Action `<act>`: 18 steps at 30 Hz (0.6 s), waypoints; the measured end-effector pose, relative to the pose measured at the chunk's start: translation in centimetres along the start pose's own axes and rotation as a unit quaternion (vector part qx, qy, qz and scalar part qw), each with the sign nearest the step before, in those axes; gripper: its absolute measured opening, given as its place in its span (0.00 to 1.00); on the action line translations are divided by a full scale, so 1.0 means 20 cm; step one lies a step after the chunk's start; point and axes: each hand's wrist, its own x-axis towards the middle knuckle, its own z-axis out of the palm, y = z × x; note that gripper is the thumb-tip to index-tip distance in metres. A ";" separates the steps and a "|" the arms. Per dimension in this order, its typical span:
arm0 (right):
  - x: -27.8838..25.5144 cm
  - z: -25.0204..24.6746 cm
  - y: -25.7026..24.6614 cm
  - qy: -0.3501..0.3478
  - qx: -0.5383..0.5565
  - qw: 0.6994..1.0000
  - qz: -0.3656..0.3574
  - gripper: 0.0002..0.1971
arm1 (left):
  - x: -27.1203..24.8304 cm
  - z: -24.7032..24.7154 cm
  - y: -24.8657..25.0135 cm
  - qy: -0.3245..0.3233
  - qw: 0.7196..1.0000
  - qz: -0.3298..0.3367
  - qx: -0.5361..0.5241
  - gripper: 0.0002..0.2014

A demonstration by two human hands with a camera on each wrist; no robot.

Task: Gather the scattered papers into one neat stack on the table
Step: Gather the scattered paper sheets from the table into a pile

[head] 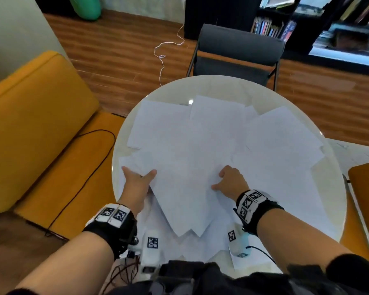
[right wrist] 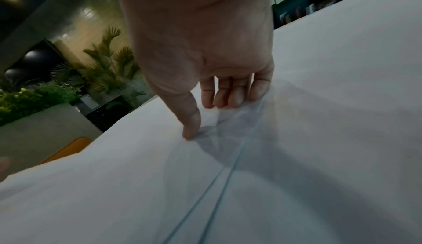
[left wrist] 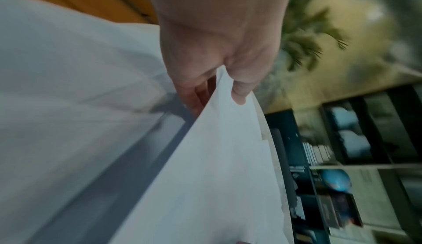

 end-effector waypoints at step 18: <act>-0.04 -0.01 0.03 0.044 -0.110 0.992 0.052 0.48 | 0.00 -0.31 0.07 0.030 0.985 0.044 0.167 0.10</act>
